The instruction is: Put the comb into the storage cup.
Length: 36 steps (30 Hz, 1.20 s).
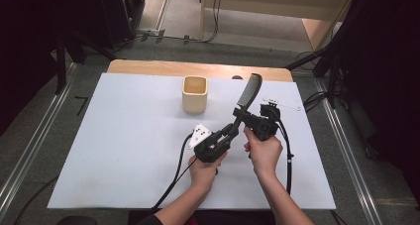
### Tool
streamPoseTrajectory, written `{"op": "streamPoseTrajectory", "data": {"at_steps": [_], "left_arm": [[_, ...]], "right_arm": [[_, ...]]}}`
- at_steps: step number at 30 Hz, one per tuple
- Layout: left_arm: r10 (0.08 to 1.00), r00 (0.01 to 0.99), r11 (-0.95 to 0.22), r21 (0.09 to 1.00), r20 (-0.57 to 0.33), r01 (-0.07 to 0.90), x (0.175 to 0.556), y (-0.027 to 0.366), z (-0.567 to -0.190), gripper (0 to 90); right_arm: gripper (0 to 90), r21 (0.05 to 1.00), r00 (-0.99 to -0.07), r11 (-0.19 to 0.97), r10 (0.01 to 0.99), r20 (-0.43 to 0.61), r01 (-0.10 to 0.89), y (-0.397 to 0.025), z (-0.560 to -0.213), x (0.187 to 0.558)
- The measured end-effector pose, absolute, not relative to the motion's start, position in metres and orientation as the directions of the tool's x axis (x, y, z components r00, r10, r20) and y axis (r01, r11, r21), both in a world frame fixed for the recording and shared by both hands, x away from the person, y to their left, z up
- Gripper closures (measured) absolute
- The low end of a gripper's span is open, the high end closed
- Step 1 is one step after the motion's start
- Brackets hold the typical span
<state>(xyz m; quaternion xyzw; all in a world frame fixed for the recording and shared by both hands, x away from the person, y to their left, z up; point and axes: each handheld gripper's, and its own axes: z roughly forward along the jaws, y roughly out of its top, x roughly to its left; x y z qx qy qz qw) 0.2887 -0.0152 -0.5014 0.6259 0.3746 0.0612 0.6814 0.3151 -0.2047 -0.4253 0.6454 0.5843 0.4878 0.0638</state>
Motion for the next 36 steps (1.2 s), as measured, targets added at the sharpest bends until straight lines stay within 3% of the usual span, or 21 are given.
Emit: {"op": "streamPoseTrajectory", "data": {"at_steps": [7,11,15,36], "left_arm": [[0.524,0.709,0.212,0.879,-0.471,0.427,0.291,-0.014,-0.5,72.0],[0.485,0.685,0.217,0.833,-0.544,0.508,0.297,-0.009,-0.497,55.3],[0.498,0.668,0.191,0.821,-0.553,0.537,0.302,-0.004,-0.494,47.4],[0.502,0.687,-0.117,0.745,-0.526,0.657,0.317,0.011,-0.469,39.5]], "right_arm": [[68.3,0.649,-0.165,-0.312,0.809,0.565,0.693,-0.205,-0.424,0.314],[69.7,0.651,-0.171,-0.306,0.809,0.562,0.695,-0.205,-0.424,0.314],[69.7,0.666,-0.177,-0.291,0.822,0.541,0.687,-0.206,-0.422,0.314],[69.9,0.736,-0.175,-0.233,0.885,0.431,0.636,-0.208,-0.423,0.312]]}}
